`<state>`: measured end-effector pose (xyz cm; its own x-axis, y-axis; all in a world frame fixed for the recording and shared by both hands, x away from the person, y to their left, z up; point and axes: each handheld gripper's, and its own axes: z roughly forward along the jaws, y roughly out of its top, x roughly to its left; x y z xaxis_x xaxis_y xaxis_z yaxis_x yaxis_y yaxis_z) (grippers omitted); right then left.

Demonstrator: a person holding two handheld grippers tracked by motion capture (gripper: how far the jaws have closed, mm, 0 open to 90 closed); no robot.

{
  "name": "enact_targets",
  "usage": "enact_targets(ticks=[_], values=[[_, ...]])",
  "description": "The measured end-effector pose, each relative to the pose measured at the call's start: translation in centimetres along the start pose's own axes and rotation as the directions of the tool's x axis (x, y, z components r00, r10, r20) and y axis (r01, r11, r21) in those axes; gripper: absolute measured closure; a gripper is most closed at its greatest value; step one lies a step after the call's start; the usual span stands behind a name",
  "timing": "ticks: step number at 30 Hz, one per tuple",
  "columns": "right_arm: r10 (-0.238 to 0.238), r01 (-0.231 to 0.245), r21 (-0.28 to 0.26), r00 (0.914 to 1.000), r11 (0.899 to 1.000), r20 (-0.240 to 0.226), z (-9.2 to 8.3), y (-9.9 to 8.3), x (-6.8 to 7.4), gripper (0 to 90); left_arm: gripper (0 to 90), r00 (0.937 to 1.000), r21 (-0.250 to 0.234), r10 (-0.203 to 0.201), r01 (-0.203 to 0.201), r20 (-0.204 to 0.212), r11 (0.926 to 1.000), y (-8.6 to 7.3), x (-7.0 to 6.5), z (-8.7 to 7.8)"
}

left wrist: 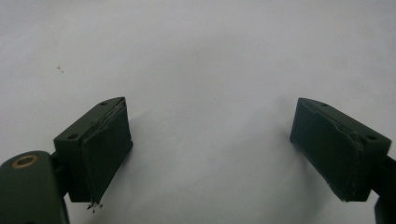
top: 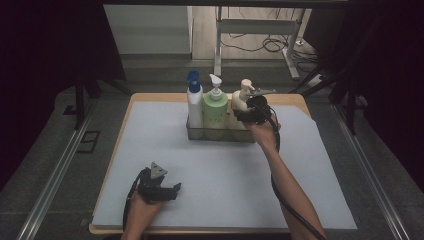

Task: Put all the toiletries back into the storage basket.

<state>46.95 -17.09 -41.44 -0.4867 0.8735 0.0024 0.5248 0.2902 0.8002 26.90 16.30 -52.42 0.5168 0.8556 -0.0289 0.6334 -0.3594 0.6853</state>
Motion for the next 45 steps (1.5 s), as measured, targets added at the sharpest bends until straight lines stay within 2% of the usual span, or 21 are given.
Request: enact_targets(ticks=[12, 25, 29, 35, 37, 45], values=[[-0.019, 0.019, -0.014, 0.9996, 1.000, -0.022, -1.2, -0.4, -0.2, 32.2, 11.9, 1.0000, 0.000, 0.001, -0.001, 0.000, 1.0000, 0.0, 0.0, 0.0], [-0.001, 0.001, -0.005, 0.9982, 1.000, -0.060, -3.2, -1.7, -0.9, 36.7, 11.9, 1.0000, 0.001, 0.001, -0.001, -0.001, 1.0000, 0.0, 0.0, 0.0], [0.005, -0.005, -0.004, 0.9971, 1.000, -0.076, -4.0, -2.2, -1.2, 41.8, 11.9, 1.0000, 0.001, 0.001, -0.001, -0.001, 1.0000, 0.0, 0.0, 0.0], [-0.023, 0.024, 0.014, 0.9970, 1.000, -0.074, -5.0, -3.0, -1.6, 47.3, 11.9, 1.0000, 0.001, 0.001, -0.001, -0.001, 1.0000, 0.0, 0.0, 0.0], [-0.032, 0.033, 0.019, 0.9972, 0.999, -0.067, -5.2, -3.2, -1.8, 52.7, 11.9, 1.0000, 0.001, 0.001, -0.001, -0.001, 1.0000, 0.0, 0.0, 0.0], [-0.010, 0.011, 0.026, 0.9987, 1.000, -0.050, -5.0, -3.5, -3.2, 72.5, 11.9, 1.0000, 0.001, 0.001, -0.001, -0.001, 1.0000, 0.0, 0.0, 0.0]])
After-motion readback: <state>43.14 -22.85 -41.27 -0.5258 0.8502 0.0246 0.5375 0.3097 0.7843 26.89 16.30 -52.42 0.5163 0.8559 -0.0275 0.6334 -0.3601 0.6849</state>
